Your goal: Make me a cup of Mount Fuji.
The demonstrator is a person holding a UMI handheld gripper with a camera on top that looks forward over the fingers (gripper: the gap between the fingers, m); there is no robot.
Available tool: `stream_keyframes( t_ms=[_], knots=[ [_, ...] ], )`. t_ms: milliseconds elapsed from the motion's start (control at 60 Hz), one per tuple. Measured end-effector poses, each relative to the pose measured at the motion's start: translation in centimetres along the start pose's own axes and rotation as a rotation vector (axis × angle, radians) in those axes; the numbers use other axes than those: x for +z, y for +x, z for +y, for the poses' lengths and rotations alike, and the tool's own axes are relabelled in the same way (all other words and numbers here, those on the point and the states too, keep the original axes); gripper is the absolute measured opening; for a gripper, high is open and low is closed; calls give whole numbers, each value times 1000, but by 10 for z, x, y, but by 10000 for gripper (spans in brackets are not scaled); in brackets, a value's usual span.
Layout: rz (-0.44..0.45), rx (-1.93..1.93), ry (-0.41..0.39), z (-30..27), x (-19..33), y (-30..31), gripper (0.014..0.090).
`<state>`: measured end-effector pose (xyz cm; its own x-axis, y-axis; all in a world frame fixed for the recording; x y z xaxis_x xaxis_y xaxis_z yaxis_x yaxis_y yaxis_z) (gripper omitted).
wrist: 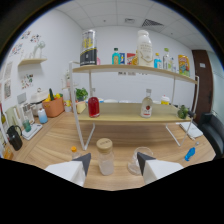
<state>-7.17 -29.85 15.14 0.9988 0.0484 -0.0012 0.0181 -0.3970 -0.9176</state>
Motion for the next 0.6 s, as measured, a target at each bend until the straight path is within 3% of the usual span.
stream_keyframes(
  t_ms=[283, 433, 600],
  knots=[
    [71, 7, -48, 5, -30, 78, 867],
    [70, 3, 32, -66, -34, 114, 869],
    [2, 23, 157, -169, -32, 130, 859]
  ],
)
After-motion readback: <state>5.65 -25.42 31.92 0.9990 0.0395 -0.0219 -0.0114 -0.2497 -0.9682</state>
